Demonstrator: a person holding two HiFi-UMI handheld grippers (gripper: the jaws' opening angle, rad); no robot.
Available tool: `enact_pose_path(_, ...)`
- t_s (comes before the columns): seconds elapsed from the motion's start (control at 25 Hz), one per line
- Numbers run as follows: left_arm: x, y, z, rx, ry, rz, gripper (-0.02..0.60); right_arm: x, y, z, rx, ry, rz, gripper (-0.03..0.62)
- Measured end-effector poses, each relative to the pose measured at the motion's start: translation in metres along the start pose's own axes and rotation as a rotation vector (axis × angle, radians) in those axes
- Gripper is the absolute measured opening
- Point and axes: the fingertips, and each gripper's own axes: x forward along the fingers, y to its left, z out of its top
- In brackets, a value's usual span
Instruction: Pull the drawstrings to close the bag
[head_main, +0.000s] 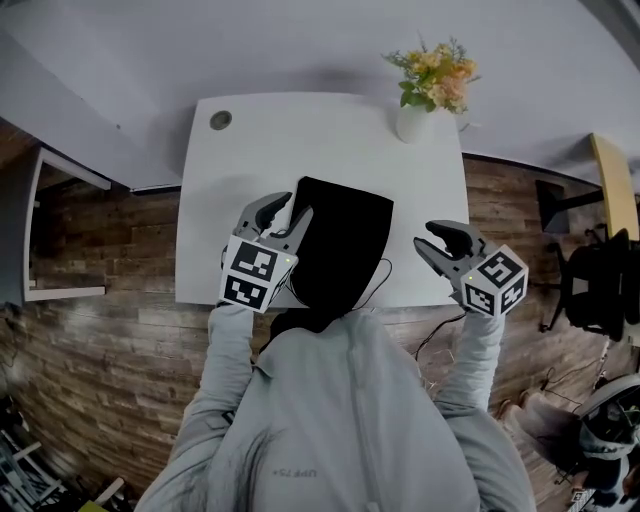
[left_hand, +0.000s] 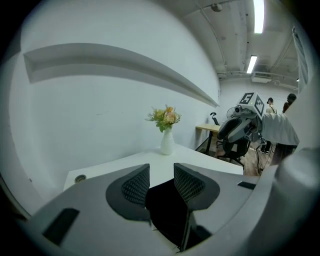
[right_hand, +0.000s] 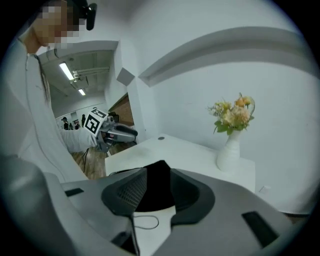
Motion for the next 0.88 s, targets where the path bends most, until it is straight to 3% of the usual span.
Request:
enact_pose_path(0.2,-0.013,-0.014,0.044,-0.016,-0.126,-0.058,0.169,-0.011,0.000,0.059,-0.053,-0.265,-0.058,0.141)
enact_pose_path(0.44,-0.032,-0.029,0.090,-0.083,-0.289,-0.133,0.151,-0.033,0.005,0.113,-0.032,-0.543,-0.099,0.118)
enact_pose_path(0.68,-0.043,-0.035,0.112,-0.124,-0.389,-0.154,0.088,-0.045,0.012,0.135,-0.004,-0.686,-0.145,0.064)
enact_pose_path(0.88,-0.046,-0.037,0.116,-0.109,-0.421,-0.153,0.046,-0.044,0.011,0.133,0.000,-0.699,-0.199,0.031)
